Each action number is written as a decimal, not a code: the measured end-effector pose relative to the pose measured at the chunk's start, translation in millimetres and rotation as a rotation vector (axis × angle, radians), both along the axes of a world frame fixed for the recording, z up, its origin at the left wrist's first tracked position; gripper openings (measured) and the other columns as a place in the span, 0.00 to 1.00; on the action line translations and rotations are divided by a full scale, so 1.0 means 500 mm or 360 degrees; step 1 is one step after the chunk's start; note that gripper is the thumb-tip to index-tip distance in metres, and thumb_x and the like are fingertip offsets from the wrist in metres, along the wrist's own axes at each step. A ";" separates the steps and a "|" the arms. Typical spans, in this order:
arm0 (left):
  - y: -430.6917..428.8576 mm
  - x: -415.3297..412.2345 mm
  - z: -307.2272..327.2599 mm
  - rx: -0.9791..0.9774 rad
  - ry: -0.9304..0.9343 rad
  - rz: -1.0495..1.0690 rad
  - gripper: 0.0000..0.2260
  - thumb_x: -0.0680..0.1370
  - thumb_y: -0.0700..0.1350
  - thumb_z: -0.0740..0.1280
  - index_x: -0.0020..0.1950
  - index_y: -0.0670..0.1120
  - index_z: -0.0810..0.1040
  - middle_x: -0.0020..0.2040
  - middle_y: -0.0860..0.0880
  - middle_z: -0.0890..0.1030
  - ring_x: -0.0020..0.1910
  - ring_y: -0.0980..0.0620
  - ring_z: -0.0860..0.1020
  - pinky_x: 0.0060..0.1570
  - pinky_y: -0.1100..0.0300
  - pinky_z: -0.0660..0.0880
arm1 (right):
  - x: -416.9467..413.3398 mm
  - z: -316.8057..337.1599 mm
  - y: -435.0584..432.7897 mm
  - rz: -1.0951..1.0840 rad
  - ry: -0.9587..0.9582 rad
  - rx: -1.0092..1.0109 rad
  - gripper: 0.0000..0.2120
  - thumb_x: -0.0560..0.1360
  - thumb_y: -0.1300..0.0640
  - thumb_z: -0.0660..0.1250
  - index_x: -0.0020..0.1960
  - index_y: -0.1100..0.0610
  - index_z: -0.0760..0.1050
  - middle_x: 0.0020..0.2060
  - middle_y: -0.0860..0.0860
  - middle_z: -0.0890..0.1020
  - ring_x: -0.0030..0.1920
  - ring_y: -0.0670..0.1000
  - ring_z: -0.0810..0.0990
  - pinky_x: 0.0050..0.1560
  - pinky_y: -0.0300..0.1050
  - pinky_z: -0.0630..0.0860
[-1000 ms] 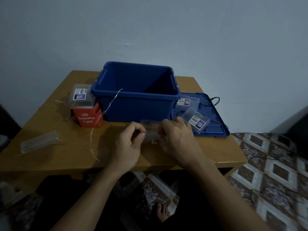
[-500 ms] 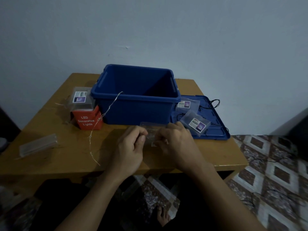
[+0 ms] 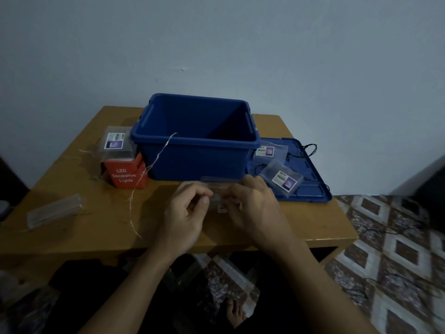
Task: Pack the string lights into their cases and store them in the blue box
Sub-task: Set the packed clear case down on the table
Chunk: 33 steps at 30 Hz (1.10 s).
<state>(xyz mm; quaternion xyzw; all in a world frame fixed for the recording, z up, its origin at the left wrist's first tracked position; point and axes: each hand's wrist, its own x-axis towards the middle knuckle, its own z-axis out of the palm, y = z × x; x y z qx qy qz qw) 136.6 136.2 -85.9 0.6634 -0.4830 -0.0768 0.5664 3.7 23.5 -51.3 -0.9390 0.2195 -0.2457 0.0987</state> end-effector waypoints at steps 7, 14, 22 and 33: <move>0.003 0.002 0.005 -0.0051 0.0449 0.0025 0.10 0.79 0.42 0.68 0.59 0.51 0.75 0.52 0.55 0.83 0.55 0.55 0.81 0.52 0.62 0.76 | 0.001 -0.015 0.008 -0.0477 -0.0549 0.1113 0.04 0.81 0.51 0.65 0.53 0.50 0.75 0.50 0.47 0.80 0.49 0.43 0.78 0.47 0.41 0.76; 0.000 0.001 0.007 -0.0047 0.0610 0.0130 0.15 0.78 0.41 0.71 0.64 0.48 0.75 0.53 0.56 0.85 0.58 0.60 0.80 0.63 0.54 0.73 | -0.003 -0.001 -0.010 -0.0255 -0.0790 0.1834 0.08 0.82 0.59 0.65 0.48 0.58 0.82 0.34 0.48 0.81 0.31 0.43 0.77 0.31 0.36 0.73; 0.004 0.003 0.012 -0.0037 0.0702 0.0019 0.11 0.81 0.42 0.66 0.61 0.53 0.80 0.55 0.54 0.85 0.41 0.58 0.80 0.40 0.64 0.76 | -0.003 -0.028 -0.008 -0.0069 -0.1059 0.1976 0.09 0.81 0.64 0.63 0.49 0.59 0.83 0.30 0.56 0.78 0.29 0.52 0.75 0.33 0.45 0.74; -0.002 -0.003 0.013 -0.0036 0.0652 0.0121 0.08 0.81 0.45 0.65 0.56 0.48 0.82 0.46 0.55 0.85 0.32 0.55 0.77 0.33 0.67 0.73 | -0.010 -0.040 -0.003 0.0018 -0.0991 0.1844 0.05 0.80 0.59 0.68 0.53 0.59 0.80 0.30 0.52 0.80 0.30 0.50 0.77 0.32 0.42 0.76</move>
